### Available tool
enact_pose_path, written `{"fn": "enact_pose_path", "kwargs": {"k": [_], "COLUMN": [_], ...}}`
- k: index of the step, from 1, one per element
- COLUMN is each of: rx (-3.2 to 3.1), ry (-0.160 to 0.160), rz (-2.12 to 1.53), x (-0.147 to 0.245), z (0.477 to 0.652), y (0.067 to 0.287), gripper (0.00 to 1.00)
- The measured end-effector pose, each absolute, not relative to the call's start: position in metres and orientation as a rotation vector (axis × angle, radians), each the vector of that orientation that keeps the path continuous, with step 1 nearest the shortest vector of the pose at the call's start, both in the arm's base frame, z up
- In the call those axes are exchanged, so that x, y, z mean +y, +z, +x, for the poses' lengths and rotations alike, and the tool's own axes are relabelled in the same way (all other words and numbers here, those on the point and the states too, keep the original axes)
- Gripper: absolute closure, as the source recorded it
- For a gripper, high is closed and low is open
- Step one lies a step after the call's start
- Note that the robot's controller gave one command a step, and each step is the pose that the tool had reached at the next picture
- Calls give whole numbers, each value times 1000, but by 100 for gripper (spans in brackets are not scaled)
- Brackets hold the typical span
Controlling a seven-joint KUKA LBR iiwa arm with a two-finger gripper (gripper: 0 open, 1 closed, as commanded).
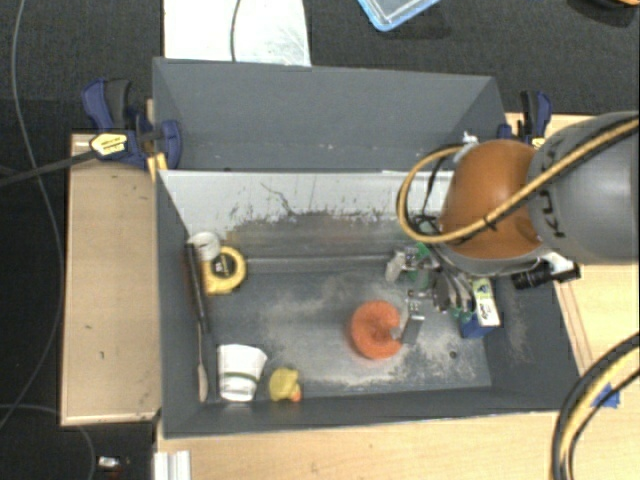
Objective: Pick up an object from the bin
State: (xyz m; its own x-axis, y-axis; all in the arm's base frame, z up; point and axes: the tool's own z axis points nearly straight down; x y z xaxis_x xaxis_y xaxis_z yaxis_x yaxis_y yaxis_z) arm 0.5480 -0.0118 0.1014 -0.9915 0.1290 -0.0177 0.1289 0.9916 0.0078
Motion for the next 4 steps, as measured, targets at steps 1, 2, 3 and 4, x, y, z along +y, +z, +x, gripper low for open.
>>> {"fn": "enact_pose_path", "kwargs": {"k": [1,2,3,4], "rx": [3117,3104,3116,3115], "ry": [11,13,9,7], "rz": [203,314,211,-187], "x": [-12,-21,-12,-6], "z": [548,529,530,529], "y": [101,88,82,78], "gripper": [0,0,0,0]}}
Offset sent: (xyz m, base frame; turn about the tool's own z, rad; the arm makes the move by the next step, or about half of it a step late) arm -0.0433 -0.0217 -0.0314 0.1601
